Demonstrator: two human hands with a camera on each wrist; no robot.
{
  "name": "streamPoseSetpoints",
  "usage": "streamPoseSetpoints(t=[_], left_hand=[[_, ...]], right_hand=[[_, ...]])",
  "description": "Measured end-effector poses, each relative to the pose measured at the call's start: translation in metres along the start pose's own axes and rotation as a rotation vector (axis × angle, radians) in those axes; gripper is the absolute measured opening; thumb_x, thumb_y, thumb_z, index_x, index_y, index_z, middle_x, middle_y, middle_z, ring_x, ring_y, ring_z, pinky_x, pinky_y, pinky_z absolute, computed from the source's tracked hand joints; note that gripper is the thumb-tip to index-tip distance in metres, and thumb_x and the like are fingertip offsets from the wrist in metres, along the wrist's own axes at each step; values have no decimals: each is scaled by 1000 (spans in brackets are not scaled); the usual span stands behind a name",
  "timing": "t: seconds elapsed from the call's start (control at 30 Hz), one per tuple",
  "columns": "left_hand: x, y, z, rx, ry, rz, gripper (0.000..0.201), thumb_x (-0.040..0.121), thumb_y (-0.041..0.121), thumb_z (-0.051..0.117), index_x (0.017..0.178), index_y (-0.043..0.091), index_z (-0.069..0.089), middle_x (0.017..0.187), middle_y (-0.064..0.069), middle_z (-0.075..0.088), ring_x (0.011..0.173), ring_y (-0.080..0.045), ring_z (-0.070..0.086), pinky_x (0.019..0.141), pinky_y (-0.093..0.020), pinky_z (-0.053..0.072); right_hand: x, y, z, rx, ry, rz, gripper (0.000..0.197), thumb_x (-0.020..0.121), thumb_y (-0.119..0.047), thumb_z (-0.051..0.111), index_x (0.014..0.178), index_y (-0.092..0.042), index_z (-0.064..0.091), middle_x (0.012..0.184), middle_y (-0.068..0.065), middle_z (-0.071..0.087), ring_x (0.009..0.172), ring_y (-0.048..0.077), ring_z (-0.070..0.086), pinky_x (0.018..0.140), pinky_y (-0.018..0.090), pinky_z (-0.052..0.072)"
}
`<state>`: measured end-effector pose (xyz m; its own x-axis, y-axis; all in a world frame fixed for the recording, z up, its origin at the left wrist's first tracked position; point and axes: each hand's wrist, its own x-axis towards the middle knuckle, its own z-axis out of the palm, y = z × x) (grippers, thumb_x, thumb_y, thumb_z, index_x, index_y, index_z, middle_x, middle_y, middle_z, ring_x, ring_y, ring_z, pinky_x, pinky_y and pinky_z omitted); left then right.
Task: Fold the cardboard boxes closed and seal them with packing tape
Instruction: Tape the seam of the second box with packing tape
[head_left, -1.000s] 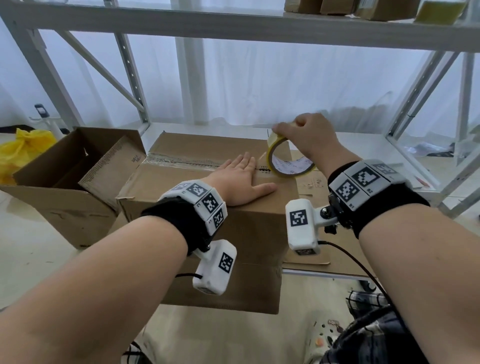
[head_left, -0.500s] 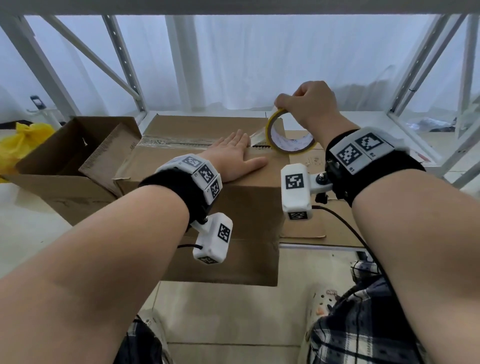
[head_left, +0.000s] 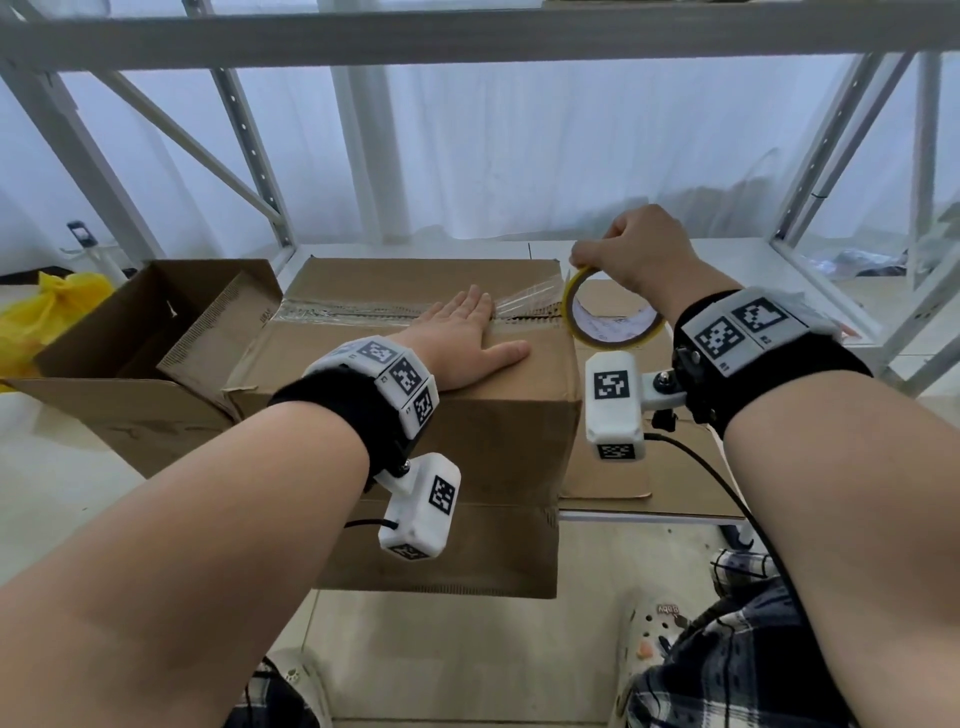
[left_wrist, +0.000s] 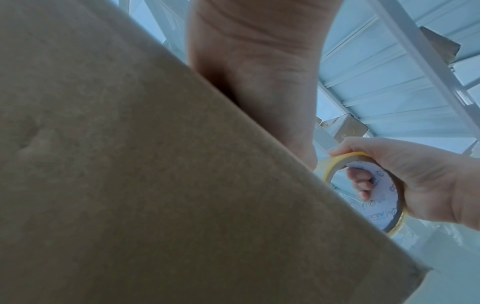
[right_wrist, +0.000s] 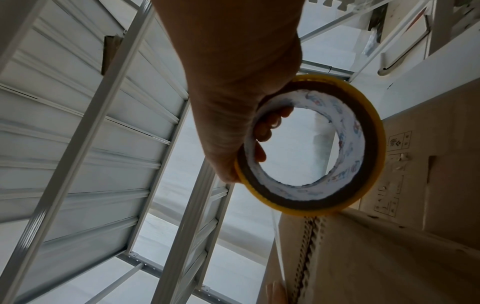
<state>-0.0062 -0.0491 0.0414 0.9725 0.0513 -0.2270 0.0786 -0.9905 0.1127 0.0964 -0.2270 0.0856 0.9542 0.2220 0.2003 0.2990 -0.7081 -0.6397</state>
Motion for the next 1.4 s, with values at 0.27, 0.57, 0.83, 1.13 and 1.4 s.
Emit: streamPoseSetpoints(t=[0.27, 0.57, 0.83, 1.13, 1.4], left_hand=[[0, 9, -2, 20, -27, -20, 95, 86, 74, 21, 152, 11, -7, 159, -6, -13, 146, -17, -9, 119, -35, -4], [9, 44, -3, 40, -56, 76, 94, 87, 72, 19, 151, 9, -9, 158, -9, -16, 146, -19, -12, 119, -36, -4], [-7, -6, -8, 19, -35, 67, 88, 88, 70, 17, 151, 15, -8, 159, -2, -14, 146, -12, -10, 118, -32, -5], [3, 32, -1, 29, -23, 74, 99, 83, 77, 21, 151, 11, -9, 158, -6, -15, 146, -16, -11, 119, -35, -5], [12, 58, 0, 36, -51, 10, 103, 84, 73, 32, 149, 6, -12, 157, -12, -18, 145, -23, -16, 118, -45, -7]], right_hand=[[-3, 4, 1, 58, 16, -6, 30, 71, -34, 73, 63, -15, 52, 63, -1, 52, 59, 13, 46, 57, 27, 38], [6, -6, 2, -68, 6, -67, 29, 68, -35, 73, 62, -16, 52, 61, -3, 53, 59, 11, 46, 57, 27, 37], [2, 5, 5, 28, -53, -24, 28, 73, -33, 74, 73, -8, 61, 61, 0, 51, 58, 13, 45, 55, 26, 36], [0, 1, 5, -1, -23, -29, 25, 71, -32, 75, 66, -14, 58, 64, -2, 56, 62, 13, 49, 58, 26, 39], [2, -9, 3, -46, -10, -75, 17, 79, -25, 62, 70, -11, 62, 65, -1, 59, 68, 17, 54, 61, 26, 40]])
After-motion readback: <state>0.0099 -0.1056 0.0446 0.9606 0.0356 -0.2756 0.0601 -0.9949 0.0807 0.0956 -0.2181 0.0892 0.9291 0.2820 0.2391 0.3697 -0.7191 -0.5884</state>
